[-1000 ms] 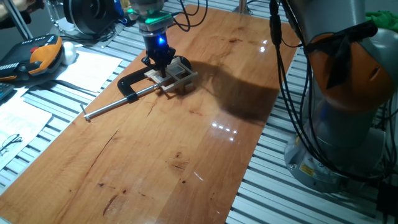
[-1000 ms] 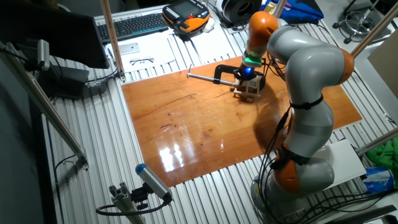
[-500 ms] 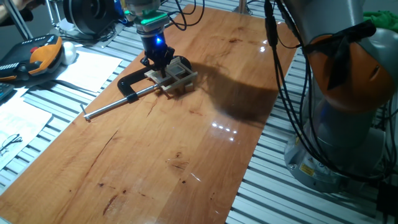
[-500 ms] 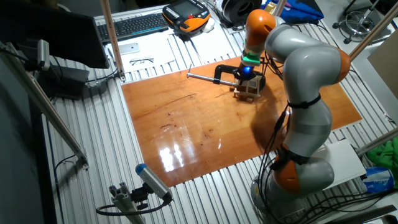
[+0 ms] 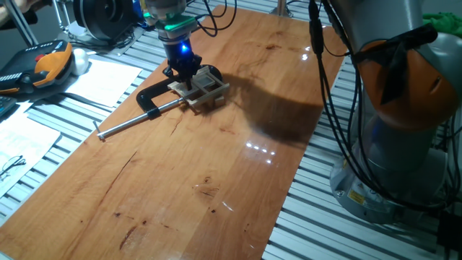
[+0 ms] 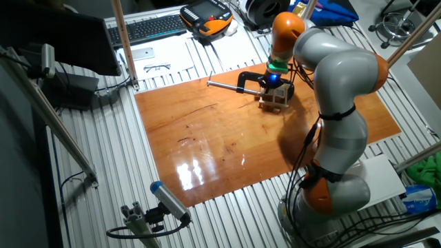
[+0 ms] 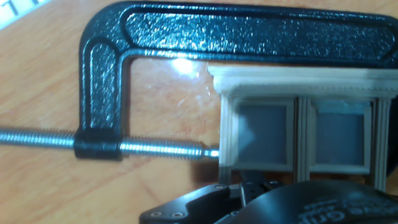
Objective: Close a sliding window
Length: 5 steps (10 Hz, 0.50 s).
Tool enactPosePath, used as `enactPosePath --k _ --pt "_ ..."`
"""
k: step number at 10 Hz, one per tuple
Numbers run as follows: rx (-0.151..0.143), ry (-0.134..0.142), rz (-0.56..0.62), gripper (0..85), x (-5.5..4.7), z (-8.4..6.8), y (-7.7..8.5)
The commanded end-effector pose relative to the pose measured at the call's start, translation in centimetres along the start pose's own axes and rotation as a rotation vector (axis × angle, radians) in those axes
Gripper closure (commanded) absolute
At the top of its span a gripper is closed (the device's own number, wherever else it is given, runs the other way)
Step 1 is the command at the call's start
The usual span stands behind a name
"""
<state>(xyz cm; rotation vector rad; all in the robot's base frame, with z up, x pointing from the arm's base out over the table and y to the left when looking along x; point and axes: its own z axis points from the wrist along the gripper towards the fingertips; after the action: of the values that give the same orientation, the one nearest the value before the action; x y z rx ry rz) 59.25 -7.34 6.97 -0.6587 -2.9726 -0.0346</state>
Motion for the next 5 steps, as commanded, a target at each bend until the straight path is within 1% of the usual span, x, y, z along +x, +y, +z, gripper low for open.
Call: enactPosePath --k 1,2,3,4,5 --pt "-0.001 -0.002 -0.005 85.0 -0.53 0.13 -0.1" --pt "-0.018 0.001 -0.006 85.0 -0.92 -0.11 -0.34" --pt "-0.022 -0.004 -0.002 85.0 -0.93 -0.52 -0.43" --pt "-0.006 -0.013 -0.009 85.0 -0.93 -0.72 -0.49" --pt "0.019 -0.025 -0.025 85.0 -1.02 -0.77 -0.62"
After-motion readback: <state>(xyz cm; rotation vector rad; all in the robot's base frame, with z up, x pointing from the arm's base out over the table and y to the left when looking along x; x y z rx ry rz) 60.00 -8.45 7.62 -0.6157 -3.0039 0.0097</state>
